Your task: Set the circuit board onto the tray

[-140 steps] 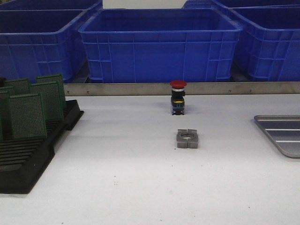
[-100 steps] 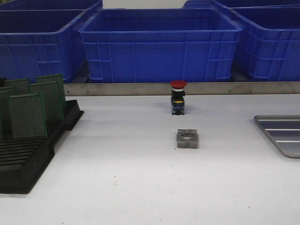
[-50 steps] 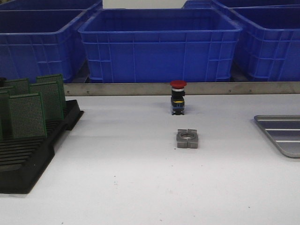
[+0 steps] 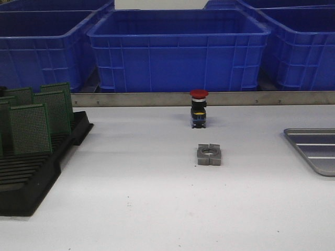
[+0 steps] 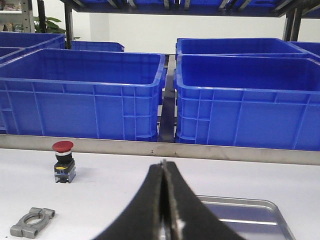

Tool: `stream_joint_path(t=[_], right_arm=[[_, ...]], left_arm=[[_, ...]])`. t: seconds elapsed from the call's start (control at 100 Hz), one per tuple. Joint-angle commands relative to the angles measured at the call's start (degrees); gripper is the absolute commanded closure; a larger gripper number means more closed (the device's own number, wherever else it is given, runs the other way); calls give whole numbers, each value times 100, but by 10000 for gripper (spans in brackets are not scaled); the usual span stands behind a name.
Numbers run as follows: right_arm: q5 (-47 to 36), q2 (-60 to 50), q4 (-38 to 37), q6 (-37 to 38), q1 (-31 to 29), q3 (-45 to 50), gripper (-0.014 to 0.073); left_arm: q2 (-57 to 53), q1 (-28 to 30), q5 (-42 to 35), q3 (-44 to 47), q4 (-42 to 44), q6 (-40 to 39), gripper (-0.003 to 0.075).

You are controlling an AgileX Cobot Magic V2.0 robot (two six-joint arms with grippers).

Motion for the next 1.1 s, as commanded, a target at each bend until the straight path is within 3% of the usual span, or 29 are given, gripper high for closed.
stream_joint_path(t=[0.0, 0.2, 0.28, 0.37, 0.54, 0.61, 0.87, 1.01, 1.09], right_arm=[[-473, -98, 1, 5, -25, 21, 663], [-473, -98, 1, 5, -25, 21, 663], [-473, -98, 1, 5, -25, 21, 663], [-473, -98, 1, 5, -25, 21, 663], [-473, -98, 1, 5, -25, 21, 663], [-473, -98, 1, 5, -25, 21, 663], [-473, -98, 1, 5, -25, 21, 663], [-473, -98, 1, 5, -25, 21, 663], [-473, -98, 1, 5, -25, 21, 663]], left_arm=[[326, -2, -251, -256, -50, -8, 739], [578, -2, -259, -256, -156, 292, 733], [590, -2, -259, -256, -364, 509, 688], [590, -2, -259, -256, -451, 587, 572], [590, -2, -239, -256, -424, 587, 249], [590, -2, -250, -256, -338, 598, 176], [703, -2, -765, -271, -450, 633, 174], [1234, -2, -625, -671, -477, 1209, 173], [1753, -2, -366, -1063, -679, 1917, 173]])
